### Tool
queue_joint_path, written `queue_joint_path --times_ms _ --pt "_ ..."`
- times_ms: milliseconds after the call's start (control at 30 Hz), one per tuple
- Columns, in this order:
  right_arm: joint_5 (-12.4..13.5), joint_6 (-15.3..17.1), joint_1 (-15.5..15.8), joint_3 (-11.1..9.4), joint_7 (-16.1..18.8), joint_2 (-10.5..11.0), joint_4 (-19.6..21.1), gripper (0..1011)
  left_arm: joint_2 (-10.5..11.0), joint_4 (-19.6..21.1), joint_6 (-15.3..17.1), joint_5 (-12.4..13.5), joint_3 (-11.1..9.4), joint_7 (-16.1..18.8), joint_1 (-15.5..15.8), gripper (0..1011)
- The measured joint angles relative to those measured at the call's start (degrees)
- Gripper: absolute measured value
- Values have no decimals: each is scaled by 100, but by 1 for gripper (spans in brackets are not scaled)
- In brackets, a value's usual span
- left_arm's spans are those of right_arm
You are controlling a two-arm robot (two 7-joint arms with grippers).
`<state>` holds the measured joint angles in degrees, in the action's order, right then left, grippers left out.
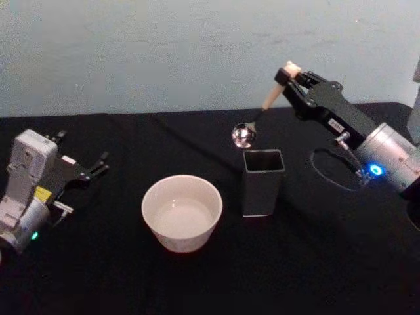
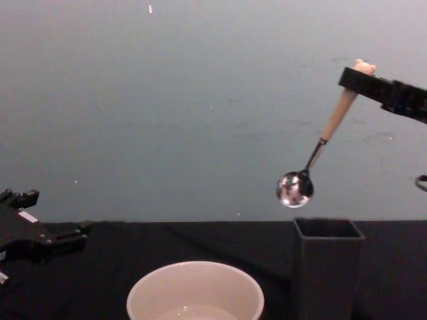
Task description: Pick up the stirring spoon with one hand, stir inside the cup, then place it back in its original position.
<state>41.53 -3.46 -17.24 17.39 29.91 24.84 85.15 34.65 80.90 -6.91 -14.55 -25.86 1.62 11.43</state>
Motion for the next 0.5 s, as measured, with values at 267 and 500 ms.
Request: queue_joint_path --times_ms 267,500 --pt "-102 44 -161 382 132 -110 -129 215 0 0 0 0 0 0 0 1001" --pt "-401 37 -287 795 317 -160 -265 215 0 0 0 0 0 0 0 1001"
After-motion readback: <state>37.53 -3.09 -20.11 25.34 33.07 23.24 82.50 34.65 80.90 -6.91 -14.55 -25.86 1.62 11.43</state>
